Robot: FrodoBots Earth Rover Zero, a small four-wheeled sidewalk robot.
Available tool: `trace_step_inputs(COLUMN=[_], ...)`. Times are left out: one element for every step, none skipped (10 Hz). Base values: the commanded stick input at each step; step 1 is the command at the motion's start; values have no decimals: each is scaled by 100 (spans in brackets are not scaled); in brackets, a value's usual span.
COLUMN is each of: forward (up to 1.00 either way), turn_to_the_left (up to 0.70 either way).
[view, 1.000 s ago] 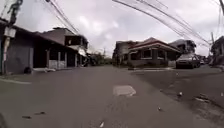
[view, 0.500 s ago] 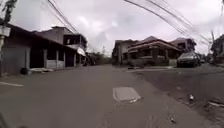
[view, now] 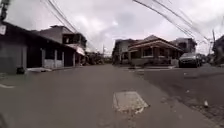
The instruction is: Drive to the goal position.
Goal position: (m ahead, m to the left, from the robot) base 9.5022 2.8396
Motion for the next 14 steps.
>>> trace_step_inputs(forward=[70,70,70,70,70,70,70,70,70,70,70,70,70,70], turn_to_the_left=[0,0,0,0,0,0,0,0,0,0,0,0,0,0])
